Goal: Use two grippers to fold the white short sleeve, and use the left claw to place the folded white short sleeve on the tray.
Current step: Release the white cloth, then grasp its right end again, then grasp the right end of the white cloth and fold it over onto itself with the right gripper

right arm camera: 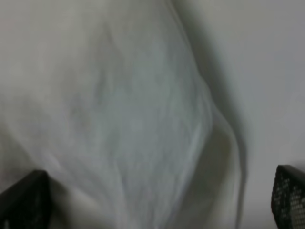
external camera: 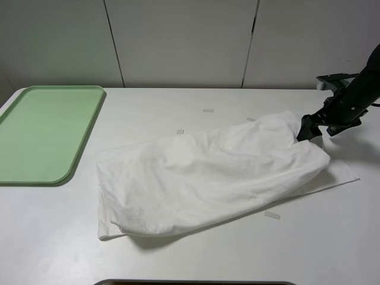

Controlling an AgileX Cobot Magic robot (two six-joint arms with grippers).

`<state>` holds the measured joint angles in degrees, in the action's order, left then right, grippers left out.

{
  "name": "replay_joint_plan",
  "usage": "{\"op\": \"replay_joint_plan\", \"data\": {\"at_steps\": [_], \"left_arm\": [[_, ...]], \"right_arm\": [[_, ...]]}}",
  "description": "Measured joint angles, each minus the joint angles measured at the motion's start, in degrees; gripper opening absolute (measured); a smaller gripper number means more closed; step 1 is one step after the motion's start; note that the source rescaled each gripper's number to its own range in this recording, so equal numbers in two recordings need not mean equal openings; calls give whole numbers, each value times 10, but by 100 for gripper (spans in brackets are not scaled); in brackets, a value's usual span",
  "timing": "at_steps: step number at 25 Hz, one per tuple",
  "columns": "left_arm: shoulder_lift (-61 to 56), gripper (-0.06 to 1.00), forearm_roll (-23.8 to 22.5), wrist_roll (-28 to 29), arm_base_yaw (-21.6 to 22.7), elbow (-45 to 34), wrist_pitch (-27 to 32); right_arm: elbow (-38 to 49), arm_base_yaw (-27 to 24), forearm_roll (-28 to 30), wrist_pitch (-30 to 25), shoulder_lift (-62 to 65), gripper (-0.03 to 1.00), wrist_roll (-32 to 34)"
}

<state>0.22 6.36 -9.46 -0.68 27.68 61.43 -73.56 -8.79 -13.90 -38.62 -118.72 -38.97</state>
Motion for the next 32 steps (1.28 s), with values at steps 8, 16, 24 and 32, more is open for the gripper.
{"op": "replay_joint_plan", "data": {"at_steps": [8,16,24,32], "left_arm": [[0,100,0,0,0,0,0],[0,100,0,0,0,0,0],[0,100,0,0,0,0,0],[0,100,0,0,0,0,0]], "right_arm": [[-3,-13,-23,-31,-33,100,-2],[-4,-14,-51,-44,-33,100,-18],[-3,-13,-99,-79,-40,19,-26],[-7,15,-41,-70,-35,9,-1]]}}
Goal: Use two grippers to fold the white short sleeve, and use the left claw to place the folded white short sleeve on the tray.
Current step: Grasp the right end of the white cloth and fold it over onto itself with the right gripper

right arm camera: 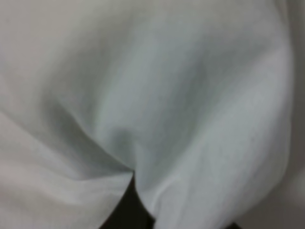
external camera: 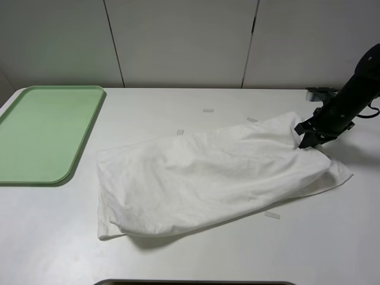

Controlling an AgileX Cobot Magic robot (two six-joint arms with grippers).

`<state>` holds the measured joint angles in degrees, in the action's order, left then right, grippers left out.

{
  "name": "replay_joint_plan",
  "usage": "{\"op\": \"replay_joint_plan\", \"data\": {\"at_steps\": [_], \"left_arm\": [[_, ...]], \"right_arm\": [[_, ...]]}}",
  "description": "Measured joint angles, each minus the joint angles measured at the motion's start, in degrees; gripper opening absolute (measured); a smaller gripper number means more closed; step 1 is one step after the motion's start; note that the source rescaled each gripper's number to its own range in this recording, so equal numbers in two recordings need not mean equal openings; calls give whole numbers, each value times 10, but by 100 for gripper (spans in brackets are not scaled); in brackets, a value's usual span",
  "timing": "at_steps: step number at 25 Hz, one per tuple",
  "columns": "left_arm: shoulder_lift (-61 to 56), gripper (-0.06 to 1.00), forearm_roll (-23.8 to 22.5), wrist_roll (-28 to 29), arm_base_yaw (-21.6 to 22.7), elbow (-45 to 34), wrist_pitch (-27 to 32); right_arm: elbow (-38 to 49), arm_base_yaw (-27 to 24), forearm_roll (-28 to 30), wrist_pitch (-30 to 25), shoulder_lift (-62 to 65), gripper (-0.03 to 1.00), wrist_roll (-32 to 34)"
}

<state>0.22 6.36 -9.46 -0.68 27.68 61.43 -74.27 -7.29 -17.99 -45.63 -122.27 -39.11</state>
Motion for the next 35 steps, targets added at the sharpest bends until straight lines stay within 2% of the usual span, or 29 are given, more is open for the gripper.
{"op": "replay_joint_plan", "data": {"at_steps": [8,9,11,12,15,19,23,28,35], "left_arm": [[0,100,0,0,0,0,0],[0,100,0,0,0,0,0],[0,100,0,0,0,0,0],[0,100,0,0,0,0,0],[0,100,-1,0,0,0,0],[0,100,-18,0,0,0,0],[0,100,-36,0,0,0,0],[0,100,-37,0,0,0,0],[0,100,-37,0,0,0,0]], "right_arm": [[-1,57,59,10,23,9,58],[-1,76,75,10,38,9,89],[-1,88,87,10,50,9,109],[-1,109,118,7,71,9,154],[-1,142,152,-1,98,9,230],[-1,179,160,-6,111,9,316],[-1,220,161,-23,113,9,373],[-1,281,161,-40,113,9,404],[-1,330,138,-50,115,9,413]]}}
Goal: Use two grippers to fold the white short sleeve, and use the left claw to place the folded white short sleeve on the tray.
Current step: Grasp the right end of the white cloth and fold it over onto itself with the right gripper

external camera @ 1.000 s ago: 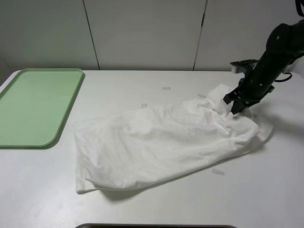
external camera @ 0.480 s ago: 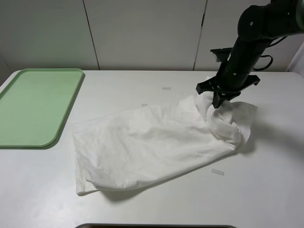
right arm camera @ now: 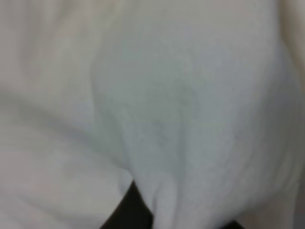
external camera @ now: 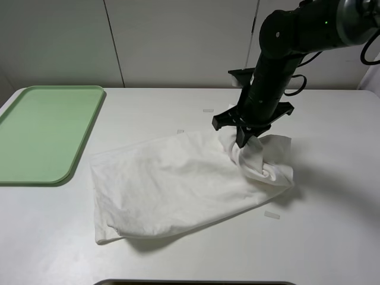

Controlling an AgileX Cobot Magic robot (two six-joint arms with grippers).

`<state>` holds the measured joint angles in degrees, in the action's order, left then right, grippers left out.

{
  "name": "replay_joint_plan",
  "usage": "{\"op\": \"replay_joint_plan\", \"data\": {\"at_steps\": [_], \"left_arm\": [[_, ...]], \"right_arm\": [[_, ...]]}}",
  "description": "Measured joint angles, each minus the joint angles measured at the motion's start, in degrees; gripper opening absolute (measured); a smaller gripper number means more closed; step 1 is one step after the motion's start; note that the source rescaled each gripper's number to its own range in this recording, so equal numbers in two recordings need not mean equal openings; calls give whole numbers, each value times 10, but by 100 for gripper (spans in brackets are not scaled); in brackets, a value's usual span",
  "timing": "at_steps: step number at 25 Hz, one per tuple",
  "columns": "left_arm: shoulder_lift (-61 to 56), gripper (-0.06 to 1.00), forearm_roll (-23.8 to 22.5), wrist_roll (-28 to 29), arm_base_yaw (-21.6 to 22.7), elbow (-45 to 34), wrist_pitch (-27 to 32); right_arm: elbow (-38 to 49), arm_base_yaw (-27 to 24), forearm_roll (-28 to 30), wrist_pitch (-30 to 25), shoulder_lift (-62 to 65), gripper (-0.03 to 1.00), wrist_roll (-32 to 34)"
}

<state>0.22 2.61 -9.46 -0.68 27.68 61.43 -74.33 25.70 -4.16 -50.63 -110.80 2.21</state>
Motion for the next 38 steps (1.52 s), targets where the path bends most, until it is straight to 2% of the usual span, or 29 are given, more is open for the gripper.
{"op": "replay_joint_plan", "data": {"at_steps": [5,10,11,13,15,16,18,20,22,26,31,34,38], "left_arm": [[0,100,0,0,0,0,0],[0,100,0,0,0,0,0],[0,100,0,0,0,0,0],[0,100,0,0,0,0,0],[0,100,0,0,0,0,0],[0,100,0,0,0,0,0],[0,100,0,0,0,0,0],[0,100,0,0,0,0,0],[0,100,0,0,0,0,0],[0,100,0,0,0,0,0],[0,100,0,0,0,0,0],[0,100,0,0,0,0,0],[0,100,0,0,0,0,0]], "right_arm": [[0,24,-13,5,1,9,2],[1,25,-15,21,1,9,4],[1,25,-17,22,1,12,4],[1,25,-29,29,1,34,-2],[1,25,-62,35,1,62,-13],[1,25,-78,37,1,70,-22],[1,25,-123,41,1,79,-41],[1,25,-139,44,1,80,-50],[1,32,-201,47,1,80,-96],[1,45,-279,46,1,76,-197],[1,52,-327,32,1,73,-291],[1,52,-323,30,1,73,-305],[-5,52,-249,19,20,73,-296]]}}
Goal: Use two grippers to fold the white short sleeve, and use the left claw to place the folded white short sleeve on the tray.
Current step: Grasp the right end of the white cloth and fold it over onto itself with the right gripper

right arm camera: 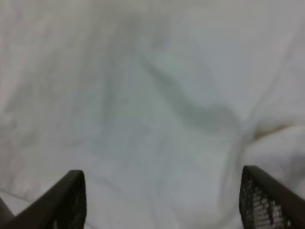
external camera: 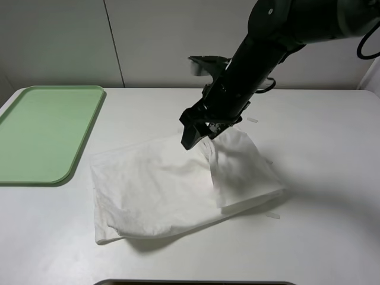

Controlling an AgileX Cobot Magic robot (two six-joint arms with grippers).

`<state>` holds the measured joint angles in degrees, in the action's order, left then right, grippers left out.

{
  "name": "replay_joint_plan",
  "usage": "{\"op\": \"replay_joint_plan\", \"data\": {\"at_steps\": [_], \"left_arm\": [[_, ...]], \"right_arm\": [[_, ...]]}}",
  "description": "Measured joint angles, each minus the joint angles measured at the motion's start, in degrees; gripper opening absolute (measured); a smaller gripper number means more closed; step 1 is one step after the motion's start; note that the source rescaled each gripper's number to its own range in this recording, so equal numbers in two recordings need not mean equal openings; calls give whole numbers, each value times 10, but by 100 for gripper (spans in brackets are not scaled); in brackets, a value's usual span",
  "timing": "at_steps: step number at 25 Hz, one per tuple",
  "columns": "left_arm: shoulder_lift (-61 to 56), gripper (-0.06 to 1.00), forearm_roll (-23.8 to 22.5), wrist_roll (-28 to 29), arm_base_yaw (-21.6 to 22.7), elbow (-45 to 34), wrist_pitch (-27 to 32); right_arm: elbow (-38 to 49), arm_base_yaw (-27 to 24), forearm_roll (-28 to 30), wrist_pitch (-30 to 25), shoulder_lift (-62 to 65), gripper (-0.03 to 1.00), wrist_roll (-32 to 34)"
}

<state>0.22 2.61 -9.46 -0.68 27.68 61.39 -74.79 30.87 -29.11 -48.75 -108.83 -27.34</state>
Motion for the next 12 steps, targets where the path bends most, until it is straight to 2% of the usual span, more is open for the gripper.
{"op": "replay_joint_plan", "data": {"at_steps": [2,6,12], "left_arm": [[0,100,0,0,0,0,0],[0,100,0,0,0,0,0],[0,100,0,0,0,0,0]], "right_arm": [[-17,0,58,-18,14,73,32],[-41,-1,139,-35,29,73,105],[-44,-42,167,-33,12,73,136]]}}
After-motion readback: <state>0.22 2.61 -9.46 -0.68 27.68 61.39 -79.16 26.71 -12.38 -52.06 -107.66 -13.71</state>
